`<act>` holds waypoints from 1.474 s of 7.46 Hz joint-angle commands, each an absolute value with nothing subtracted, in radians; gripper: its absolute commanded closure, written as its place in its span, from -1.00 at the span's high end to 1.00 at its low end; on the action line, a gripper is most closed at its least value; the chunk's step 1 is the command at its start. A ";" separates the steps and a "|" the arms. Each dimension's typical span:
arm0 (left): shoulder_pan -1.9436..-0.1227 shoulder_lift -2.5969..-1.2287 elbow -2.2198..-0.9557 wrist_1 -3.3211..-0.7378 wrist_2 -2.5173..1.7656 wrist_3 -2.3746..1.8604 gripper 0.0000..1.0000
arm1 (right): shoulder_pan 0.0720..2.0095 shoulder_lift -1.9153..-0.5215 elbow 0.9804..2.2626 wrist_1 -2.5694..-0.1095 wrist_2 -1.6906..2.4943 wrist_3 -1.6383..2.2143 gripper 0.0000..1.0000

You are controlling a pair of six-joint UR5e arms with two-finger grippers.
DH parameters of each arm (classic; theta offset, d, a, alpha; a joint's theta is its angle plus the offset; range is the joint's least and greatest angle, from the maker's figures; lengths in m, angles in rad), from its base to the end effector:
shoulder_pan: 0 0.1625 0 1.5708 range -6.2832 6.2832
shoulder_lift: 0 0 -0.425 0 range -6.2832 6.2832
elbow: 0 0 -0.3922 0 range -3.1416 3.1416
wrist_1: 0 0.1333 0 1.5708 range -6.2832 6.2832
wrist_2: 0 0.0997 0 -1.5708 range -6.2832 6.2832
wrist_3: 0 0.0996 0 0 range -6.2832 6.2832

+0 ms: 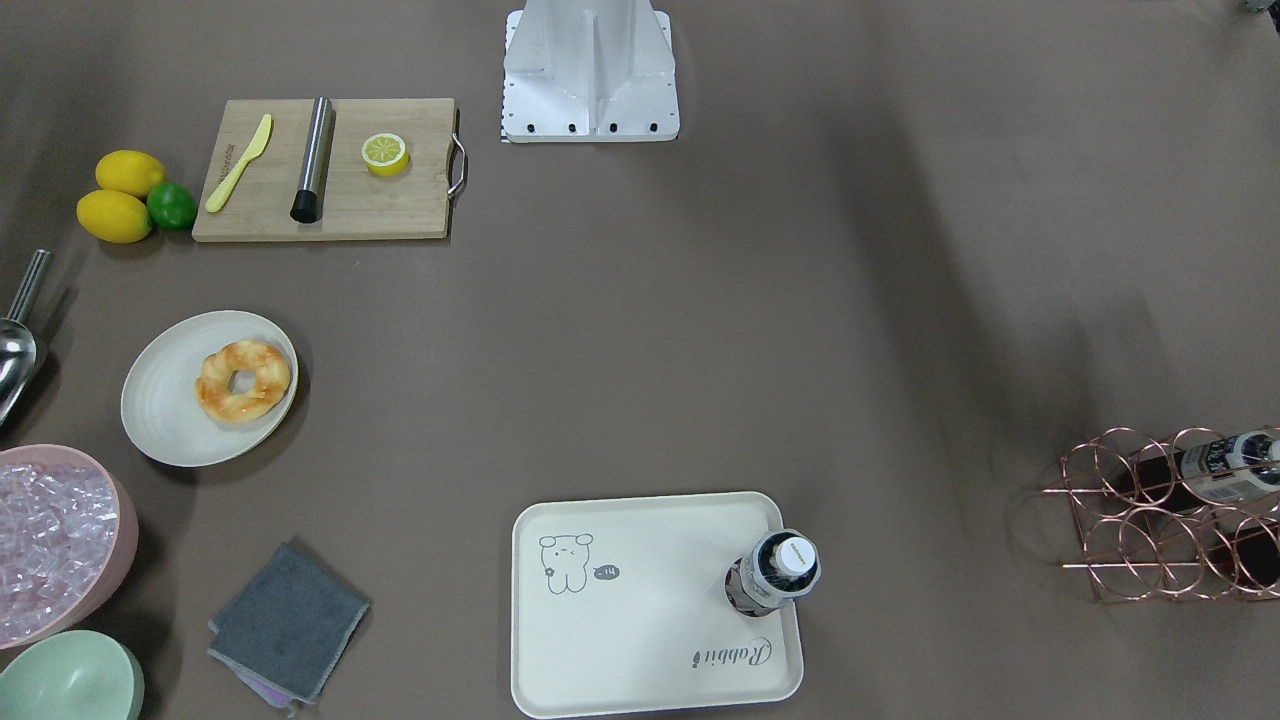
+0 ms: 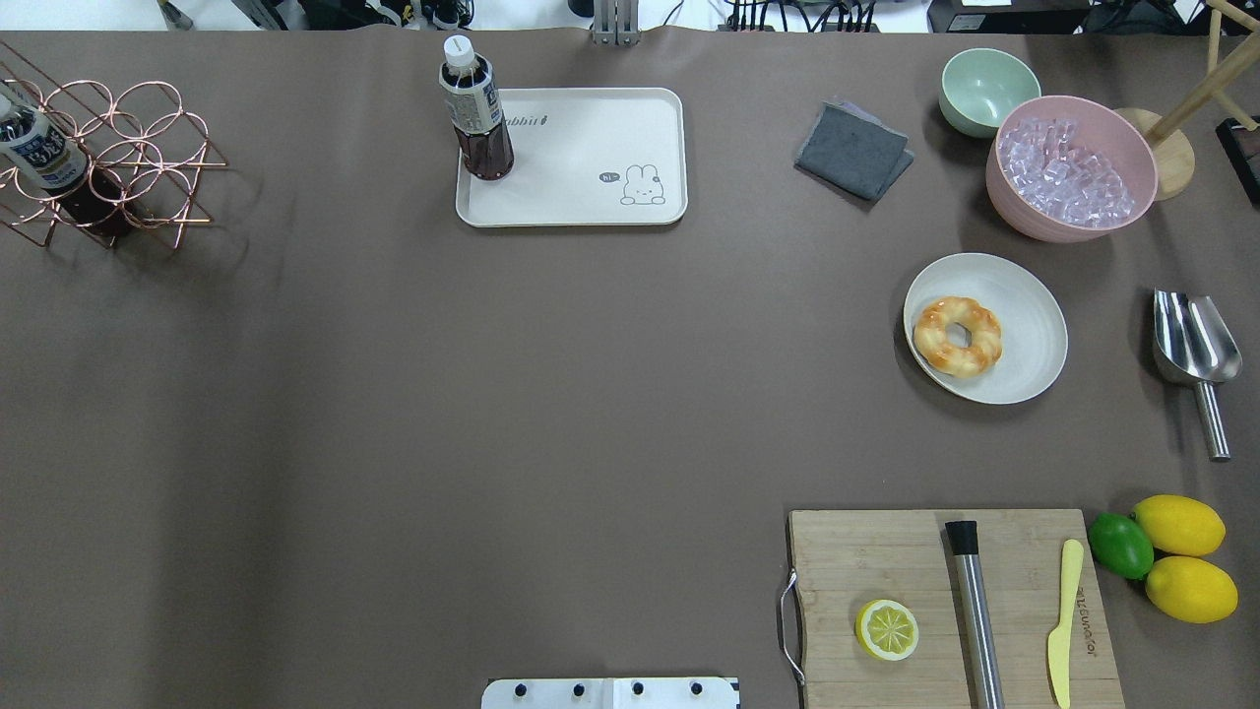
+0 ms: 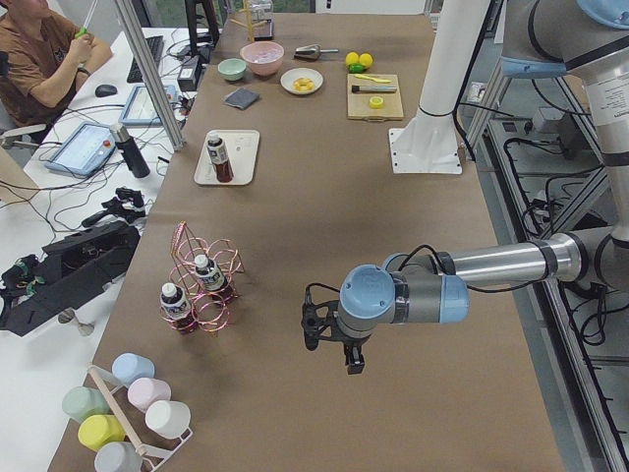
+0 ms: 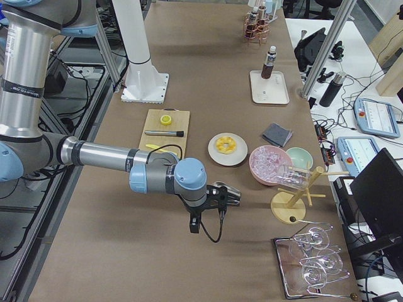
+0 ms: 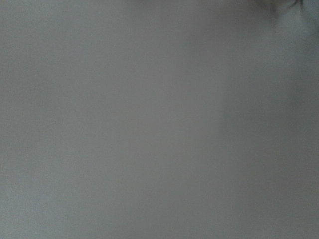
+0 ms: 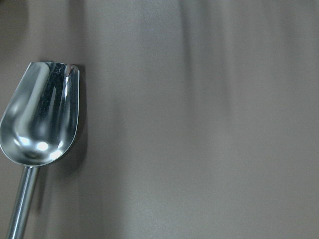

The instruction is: Place donut on tray

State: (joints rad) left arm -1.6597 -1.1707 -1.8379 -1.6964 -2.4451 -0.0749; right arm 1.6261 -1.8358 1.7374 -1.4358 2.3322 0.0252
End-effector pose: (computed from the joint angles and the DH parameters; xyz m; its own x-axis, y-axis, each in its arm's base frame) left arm -0.0853 -0.3161 0.6706 0.6301 -0.1370 -0.7644 0.1363 0.9885 -0.0648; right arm 0.0856 -0.3771 0.6796 0.7225 0.0399 0.6902 -0.0735 0.9971 0.0192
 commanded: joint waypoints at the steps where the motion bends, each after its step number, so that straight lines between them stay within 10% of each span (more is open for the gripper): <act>1: -1.660 -1.169 -1.839 -1.697 -2.450 -0.077 0.96 | 1.626 -1.844 1.738 -1.436 2.336 0.025 1.00; 11: -1.657 -1.161 -1.842 -1.697 -2.451 -0.071 0.96 | 1.626 -1.865 1.743 -1.433 2.355 0.025 1.00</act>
